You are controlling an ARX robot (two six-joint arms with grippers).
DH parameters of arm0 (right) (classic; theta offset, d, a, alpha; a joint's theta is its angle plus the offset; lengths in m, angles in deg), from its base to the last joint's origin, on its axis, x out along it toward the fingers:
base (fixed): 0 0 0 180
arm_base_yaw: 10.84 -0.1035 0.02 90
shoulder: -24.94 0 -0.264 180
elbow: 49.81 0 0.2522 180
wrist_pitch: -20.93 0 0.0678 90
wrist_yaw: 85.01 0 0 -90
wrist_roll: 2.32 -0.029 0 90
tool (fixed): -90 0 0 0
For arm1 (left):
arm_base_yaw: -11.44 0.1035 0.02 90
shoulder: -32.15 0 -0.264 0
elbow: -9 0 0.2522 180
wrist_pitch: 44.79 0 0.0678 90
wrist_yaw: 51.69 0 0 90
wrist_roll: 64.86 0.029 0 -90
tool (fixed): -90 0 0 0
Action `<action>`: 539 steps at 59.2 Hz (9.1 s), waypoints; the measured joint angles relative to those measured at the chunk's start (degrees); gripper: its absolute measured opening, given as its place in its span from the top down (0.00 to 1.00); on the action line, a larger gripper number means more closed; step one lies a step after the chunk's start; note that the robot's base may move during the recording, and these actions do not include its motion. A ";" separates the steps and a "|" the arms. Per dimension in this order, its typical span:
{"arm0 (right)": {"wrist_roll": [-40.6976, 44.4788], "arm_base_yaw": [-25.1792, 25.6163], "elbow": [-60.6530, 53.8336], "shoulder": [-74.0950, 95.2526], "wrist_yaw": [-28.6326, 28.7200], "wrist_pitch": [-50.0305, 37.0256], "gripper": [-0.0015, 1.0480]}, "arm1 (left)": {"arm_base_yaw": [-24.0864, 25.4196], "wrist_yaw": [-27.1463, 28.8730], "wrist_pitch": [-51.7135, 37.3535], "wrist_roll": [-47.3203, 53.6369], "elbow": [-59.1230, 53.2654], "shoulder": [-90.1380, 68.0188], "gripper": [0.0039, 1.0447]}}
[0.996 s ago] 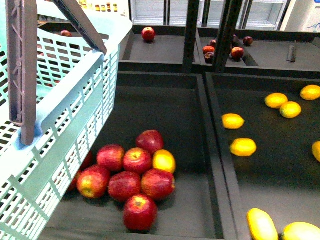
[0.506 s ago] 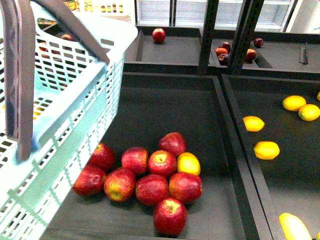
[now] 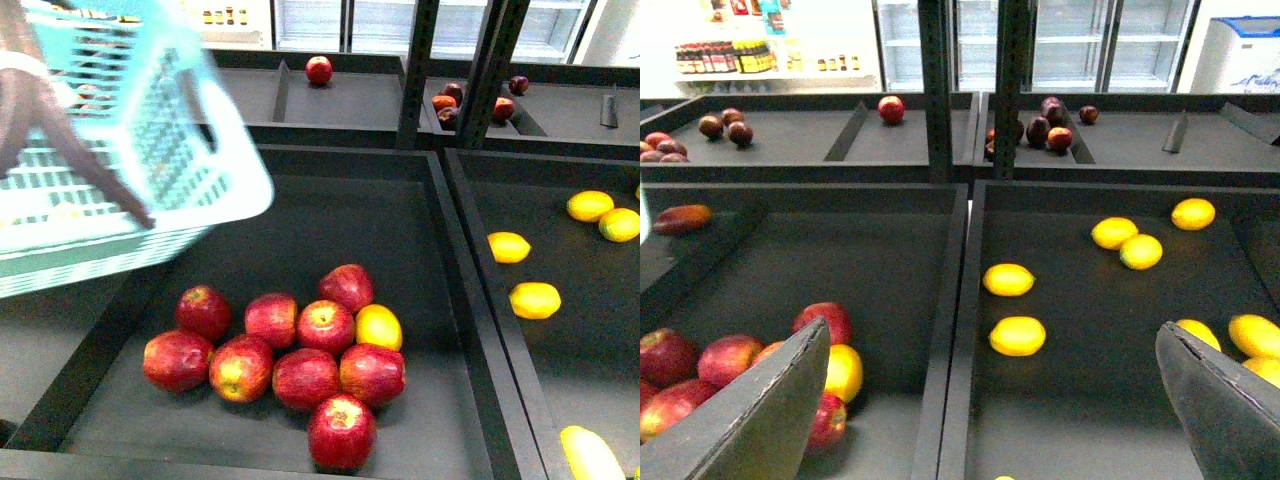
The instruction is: Pick lemon and mango into basket
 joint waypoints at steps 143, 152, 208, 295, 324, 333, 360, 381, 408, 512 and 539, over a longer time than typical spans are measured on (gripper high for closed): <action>-31.36 9.42 53.57 118.88 6.25 -16.85 0.08 | -17.35 -15.87 -1.09 -11.08 24.81 -19.41 0.96; -37.68 7.61 63.80 128.98 6.95 -13.35 0.08 | -17.35 -15.80 -1.09 -11.08 24.81 -19.43 0.96; -52.61 6.49 103.27 154.94 6.86 1.70 0.08 | -17.35 -15.85 -1.09 -11.08 24.81 -19.43 0.96; -40.72 10.47 93.83 149.17 0.90 -3.78 0.50 | -17.35 -15.85 -1.09 -11.08 24.81 -19.43 0.96; -16.83 16.92 56.35 105.35 13.03 -13.97 0.50 | -17.35 -15.85 -1.09 -11.08 24.81 -19.43 0.96; -15.43 15.98 51.39 92.28 17.62 -12.48 0.50 | -17.35 -15.87 -1.09 -11.08 24.81 -19.43 0.96; -16.87 -6.67 52.50 78.58 8.81 -10.43 0.50 | -17.35 -15.85 -1.09 -11.08 24.81 -19.43 0.96; -17.03 -13.73 57.44 90.31 1.14 -11.91 0.27 | -17.35 -15.82 -1.09 -11.06 24.81 -19.43 0.96; -19.12 -5.53 48.98 78.53 -0.02 -12.90 0.08 | -17.31 -15.72 -1.09 -10.97 24.79 -19.52 0.96; -0.13 0.04 0.02 19.08 -0.02 -19.39 0.98 | -17.44 -15.80 -1.09 -11.08 24.79 -19.52 0.96; -0.02 0.04 0.02 17.84 -0.04 -18.49 0.22 | -17.44 -15.82 -1.09 -11.10 24.79 -19.52 0.96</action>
